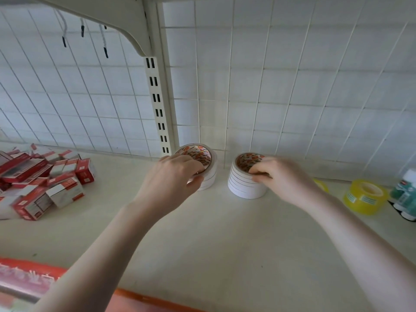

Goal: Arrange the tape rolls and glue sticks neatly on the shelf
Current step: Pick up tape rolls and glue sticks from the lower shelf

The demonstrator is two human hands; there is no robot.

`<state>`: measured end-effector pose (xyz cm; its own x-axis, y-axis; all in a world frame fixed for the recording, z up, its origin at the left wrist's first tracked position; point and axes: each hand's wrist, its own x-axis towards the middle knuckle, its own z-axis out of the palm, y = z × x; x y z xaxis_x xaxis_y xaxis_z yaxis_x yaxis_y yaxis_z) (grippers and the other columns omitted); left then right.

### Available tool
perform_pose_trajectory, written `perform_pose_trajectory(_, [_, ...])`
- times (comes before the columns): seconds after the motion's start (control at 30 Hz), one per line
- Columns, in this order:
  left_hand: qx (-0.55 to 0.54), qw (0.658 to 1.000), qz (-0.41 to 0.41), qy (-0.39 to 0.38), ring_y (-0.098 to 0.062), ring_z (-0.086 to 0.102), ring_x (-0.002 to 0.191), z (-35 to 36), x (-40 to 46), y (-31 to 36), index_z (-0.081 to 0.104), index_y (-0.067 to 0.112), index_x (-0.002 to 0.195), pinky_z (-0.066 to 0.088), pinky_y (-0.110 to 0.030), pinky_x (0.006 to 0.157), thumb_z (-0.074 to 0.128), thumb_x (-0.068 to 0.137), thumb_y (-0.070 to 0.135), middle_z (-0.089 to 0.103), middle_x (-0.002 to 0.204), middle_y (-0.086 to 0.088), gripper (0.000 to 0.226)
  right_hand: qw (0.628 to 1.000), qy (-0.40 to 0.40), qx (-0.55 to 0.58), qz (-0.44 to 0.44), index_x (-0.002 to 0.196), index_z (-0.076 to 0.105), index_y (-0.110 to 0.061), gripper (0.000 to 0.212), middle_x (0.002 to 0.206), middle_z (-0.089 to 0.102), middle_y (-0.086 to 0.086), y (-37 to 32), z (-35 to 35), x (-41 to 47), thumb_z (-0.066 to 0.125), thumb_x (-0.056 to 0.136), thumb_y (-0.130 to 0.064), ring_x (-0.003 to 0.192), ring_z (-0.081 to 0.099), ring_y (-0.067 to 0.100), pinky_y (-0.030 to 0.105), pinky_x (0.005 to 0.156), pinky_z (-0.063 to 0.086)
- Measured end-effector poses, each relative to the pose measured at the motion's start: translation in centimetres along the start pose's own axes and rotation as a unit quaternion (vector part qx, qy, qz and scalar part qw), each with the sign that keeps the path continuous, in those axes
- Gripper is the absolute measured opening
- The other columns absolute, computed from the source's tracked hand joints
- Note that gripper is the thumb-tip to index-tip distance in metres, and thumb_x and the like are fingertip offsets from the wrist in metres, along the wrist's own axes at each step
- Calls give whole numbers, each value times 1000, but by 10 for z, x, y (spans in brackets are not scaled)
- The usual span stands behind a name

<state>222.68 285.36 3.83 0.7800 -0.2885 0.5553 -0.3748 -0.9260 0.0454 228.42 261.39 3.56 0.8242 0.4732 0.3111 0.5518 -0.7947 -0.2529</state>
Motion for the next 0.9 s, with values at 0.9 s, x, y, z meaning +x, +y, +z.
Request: perform_pose_trajectory(0.9, [-5, 988, -14, -154, -26, 55, 79, 15, 48, -22, 62, 15, 83, 48, -39, 70, 51, 88, 29, 61, 82, -2, 19, 964, 223, -142, -37, 56, 56, -13, 32, 53, 51, 0, 26, 31, -59, 41, 81, -25, 49, 52, 25, 28, 38, 40])
